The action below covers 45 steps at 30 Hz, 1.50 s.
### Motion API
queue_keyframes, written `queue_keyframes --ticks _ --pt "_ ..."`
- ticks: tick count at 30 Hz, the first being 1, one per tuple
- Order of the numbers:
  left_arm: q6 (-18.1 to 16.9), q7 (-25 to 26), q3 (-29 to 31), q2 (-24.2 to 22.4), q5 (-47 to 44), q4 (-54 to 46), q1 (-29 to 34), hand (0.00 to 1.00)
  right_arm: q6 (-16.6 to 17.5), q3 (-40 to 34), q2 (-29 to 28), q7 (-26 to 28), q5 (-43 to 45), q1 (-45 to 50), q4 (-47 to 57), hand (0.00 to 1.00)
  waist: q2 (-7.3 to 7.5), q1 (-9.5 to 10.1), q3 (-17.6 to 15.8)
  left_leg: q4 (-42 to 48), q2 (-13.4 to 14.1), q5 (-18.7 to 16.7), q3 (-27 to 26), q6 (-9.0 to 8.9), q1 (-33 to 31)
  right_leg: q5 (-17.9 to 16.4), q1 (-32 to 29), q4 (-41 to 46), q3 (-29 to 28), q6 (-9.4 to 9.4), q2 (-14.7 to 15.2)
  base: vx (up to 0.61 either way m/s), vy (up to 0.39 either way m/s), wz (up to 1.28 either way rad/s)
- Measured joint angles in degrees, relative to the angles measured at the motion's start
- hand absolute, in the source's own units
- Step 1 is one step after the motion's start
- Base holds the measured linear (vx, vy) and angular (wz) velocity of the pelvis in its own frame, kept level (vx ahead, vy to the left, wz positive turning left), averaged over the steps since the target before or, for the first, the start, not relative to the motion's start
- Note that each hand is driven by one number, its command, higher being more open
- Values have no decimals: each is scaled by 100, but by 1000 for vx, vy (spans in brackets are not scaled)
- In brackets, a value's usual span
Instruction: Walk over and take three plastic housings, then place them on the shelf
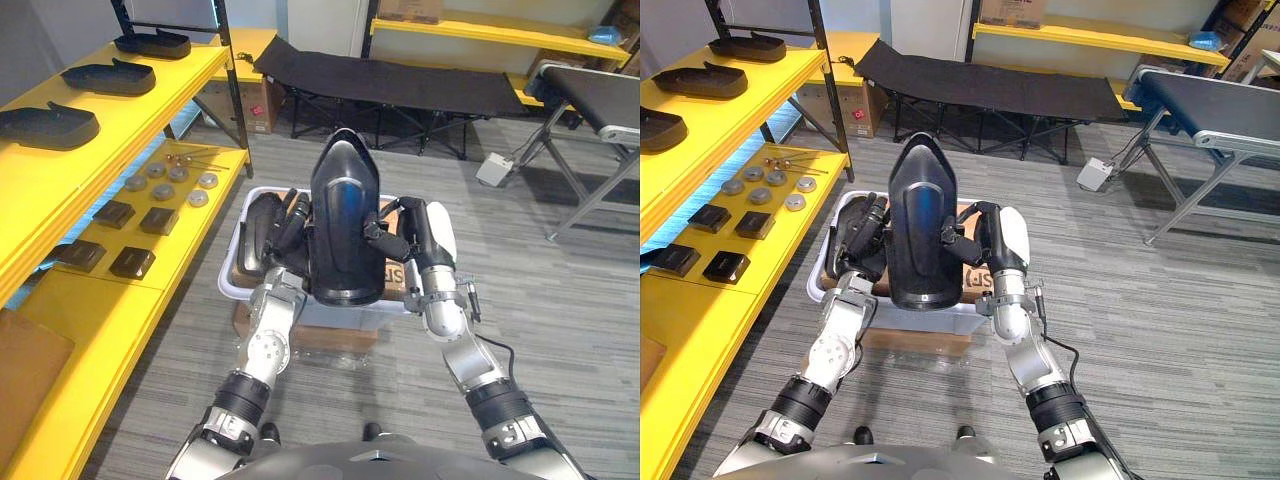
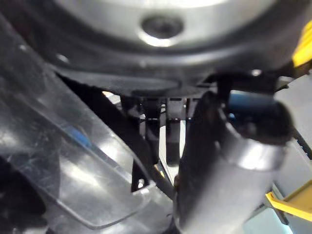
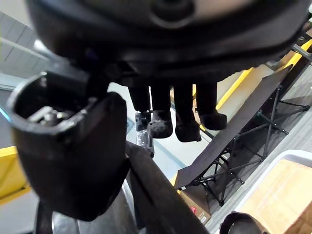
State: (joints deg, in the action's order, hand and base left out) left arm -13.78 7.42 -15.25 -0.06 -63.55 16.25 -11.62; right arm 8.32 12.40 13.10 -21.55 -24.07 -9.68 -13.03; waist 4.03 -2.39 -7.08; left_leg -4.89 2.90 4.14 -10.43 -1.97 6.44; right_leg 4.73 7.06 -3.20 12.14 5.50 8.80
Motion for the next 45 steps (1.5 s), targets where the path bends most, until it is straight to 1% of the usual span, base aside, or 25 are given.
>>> queue_keyframes --ticks 5,14,15,20,24,27,30,34,38,42,45 --pt "-15 -220 -10 -2 -152 -37 -1 0 -5 83 -56 31 5 0 7 0 69 -4 36 3 -1 -2 -8 -2 0 0 -2 -2 -8 -1 1 0 0 0" --pt "76 -711 -12 -2 -97 -121 -1 0 -6 90 -69 38 21 0 8 0 68 -15 36 5 1 -10 -32 -8 1 -2 -16 -2 -49 -6 -4 0 0 0" --pt "88 -725 -12 -2 -90 -121 -1 100 -7 88 -69 38 21 0 8 0 68 -21 36 6 1 -10 -34 -8 1 -2 -18 -2 -54 -7 -4 0 0 0" --pt "328 -782 -99 2 -32 -121 -1 100 -11 88 -82 37 23 -3 11 0 66 -32 35 7 0 -11 -37 -9 1 -2 -21 -2 -63 -7 -5 0 0 0" --pt "541 -750 -242 10 437 -121 -1 100 -11 124 -181 37 24 -22 20 0 58 -62 35 8 -1 -13 -40 -11 1 -4 -25 -2 -77 -9 -5 0 0 0" --pt "661 -558 -293 11 851 -119 -2 100 -11 122 -197 34 27 -36 37 0 44 -74 34 8 -1 -15 -44 -10 1 -5 -27 -2 -89 -11 -5 0 0 0" --pt "733 -289 -247 13 1221 -100 -2 100 -11 83 -185 34 31 -37 55 0 -4 -89 30 8 -1 -16 -64 -10 2 -5 -44 2 -125 -11 -8 -2 -1 -3" --pt "799 -255 -184 10 1110 -1 -4 100 -11 33 -154 36 29 -38 55 0 -53 -89 30 8 1 -16 -67 -10 2 -5 -46 4 -128 -12 -11 0 0 0" --pt "820 -265 -166 2 764 433 -4 100 -10 35 -157 85 29 -45 55 0 -77 -91 26 7 2 -16 -78 -10 8 -6 -47 5 -131 -13 -12 0 0 0" --pt "883 -272 -52 -14 744 845 -3 100 -10 30 -157 101 29 -67 54 0 -99 -97 14 7 2 -16 -87 -10 10 -5 -54 13 -135 -12 -11 0 0 0" --pt "883 -287 19 -15 743 961 -3 100 -10 -14 -157 101 29 -70 53 0 -113 -93 11 6 1 -15 -85 -9 10 -5 -52 15 -134 -12 -10 0 0 0"
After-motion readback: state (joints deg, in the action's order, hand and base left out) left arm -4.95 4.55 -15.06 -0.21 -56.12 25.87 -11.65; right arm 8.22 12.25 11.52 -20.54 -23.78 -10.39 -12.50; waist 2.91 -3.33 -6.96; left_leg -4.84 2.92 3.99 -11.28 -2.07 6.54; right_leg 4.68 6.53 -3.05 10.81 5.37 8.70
